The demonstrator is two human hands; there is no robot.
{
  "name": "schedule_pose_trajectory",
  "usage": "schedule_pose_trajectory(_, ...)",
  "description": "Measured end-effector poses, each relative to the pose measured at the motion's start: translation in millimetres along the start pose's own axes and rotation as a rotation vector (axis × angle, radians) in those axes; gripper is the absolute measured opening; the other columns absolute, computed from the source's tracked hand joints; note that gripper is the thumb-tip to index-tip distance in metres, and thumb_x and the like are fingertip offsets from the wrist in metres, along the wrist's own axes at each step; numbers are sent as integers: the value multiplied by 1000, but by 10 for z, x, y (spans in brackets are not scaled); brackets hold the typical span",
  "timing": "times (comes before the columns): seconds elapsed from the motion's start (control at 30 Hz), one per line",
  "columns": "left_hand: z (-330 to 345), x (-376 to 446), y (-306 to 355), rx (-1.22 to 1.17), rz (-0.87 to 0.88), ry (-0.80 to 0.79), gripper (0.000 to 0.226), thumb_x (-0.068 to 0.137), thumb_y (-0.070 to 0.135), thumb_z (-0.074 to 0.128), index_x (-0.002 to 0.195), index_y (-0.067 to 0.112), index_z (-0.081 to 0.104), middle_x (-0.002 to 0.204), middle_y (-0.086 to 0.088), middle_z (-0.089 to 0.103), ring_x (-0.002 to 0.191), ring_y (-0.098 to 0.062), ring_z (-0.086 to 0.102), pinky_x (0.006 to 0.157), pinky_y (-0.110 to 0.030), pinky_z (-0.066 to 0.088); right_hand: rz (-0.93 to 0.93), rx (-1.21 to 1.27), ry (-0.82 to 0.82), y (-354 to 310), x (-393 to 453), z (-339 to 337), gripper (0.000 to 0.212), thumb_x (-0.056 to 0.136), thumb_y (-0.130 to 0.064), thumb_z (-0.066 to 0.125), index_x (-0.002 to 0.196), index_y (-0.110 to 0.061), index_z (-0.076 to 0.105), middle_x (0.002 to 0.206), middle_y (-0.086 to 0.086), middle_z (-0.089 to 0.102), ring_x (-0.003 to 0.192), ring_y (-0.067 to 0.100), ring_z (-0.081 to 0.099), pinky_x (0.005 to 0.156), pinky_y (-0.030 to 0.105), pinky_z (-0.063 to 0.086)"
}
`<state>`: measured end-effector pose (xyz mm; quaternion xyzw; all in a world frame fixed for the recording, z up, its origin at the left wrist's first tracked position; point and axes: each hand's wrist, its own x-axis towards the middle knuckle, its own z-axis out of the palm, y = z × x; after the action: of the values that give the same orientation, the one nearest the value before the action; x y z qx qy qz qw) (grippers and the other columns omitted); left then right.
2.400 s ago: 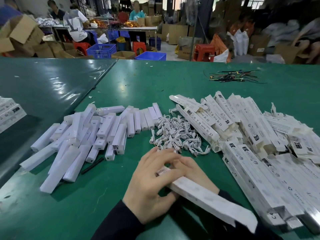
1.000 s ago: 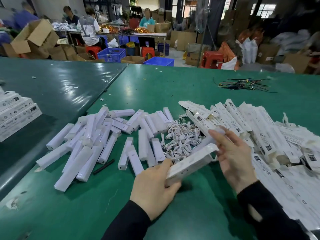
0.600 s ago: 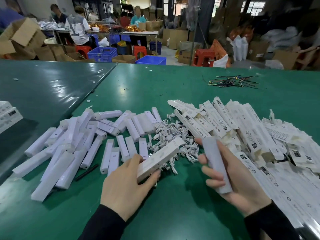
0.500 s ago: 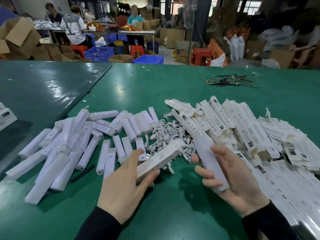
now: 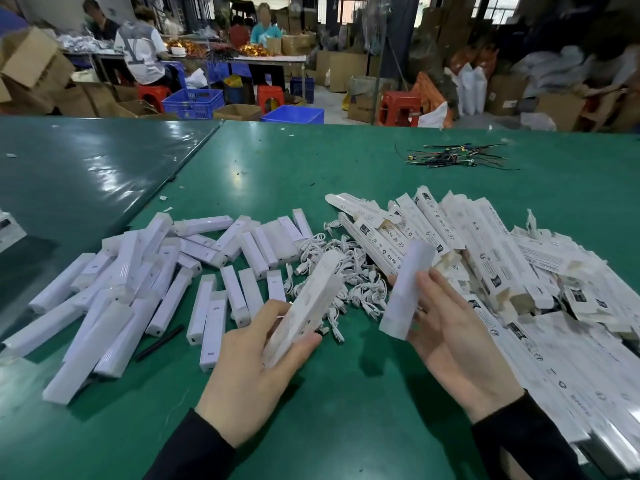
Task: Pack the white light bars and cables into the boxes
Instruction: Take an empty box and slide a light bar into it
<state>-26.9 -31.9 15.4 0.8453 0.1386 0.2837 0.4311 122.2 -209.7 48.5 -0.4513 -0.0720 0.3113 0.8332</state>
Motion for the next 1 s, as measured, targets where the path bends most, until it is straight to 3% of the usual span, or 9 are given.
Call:
schedule_pose_trajectory(0.17,52,-20,-7,-83,22,-107,40,85,67,49,98,30,57,67,3,56,53,-7,43,47,-20,36,62,93,-32,0,-5,14,33,96,-23,51,126,-18,64,93,11,70,70,17,66,57,28,56)
schedule_pose_trajectory(0.3,36,-25,10,-65,34,-111,37,93,65,35,95,35,56,66,12,50,57,-8,41,53,-21,35,115,72,-18,28,1,47,47,87,-31,60,129,-10,59,85,8,64,60,10,52,44,19,45)
schedule_pose_trajectory(0.43,0,-11,54,-76,30,-93,34,89,60,46,92,29,60,72,4,56,61,-14,47,54,-20,35,169,29,-38,38,-12,15,47,83,-23,67,123,0,60,77,7,64,60,12,56,44,19,47)
schedule_pose_trajectory(0.5,-16,-8,73,-109,8,-71,34,86,59,52,94,29,63,76,1,62,64,-16,53,55,-19,38,164,-91,-48,34,-28,21,49,72,-28,75,117,-9,69,77,4,69,60,11,59,46,19,48)
schedule_pose_trajectory(0.6,-38,-1,93,-111,-33,-32,29,81,60,54,93,36,64,75,8,66,64,-10,57,54,-16,40,127,-175,6,27,-48,42,37,65,-29,78,101,-21,78,79,-1,75,54,9,59,38,15,41)
schedule_pose_trajectory(0.7,-41,8,99,-147,-81,-39,23,83,57,56,89,37,65,71,12,64,58,-2,53,50,-16,42,142,-76,60,10,-32,27,32,69,-20,76,100,-11,78,72,5,71,54,10,54,39,15,42)
schedule_pose_trajectory(0.87,-74,8,142,-468,-282,-230,27,83,46,61,84,21,71,73,-7,66,48,-24,59,44,-33,53,46,-134,15,-23,-50,38,31,70,-15,72,100,-9,76,77,9,70,58,11,63,50,15,51)
schedule_pose_trajectory(1.0,-91,30,177,-692,-471,-362,50,77,51,69,88,3,68,79,-21,67,44,-28,60,43,-32,54,-114,-137,118,3,-23,40,38,68,-16,74,105,-6,68,75,6,73,56,9,65,49,13,51)
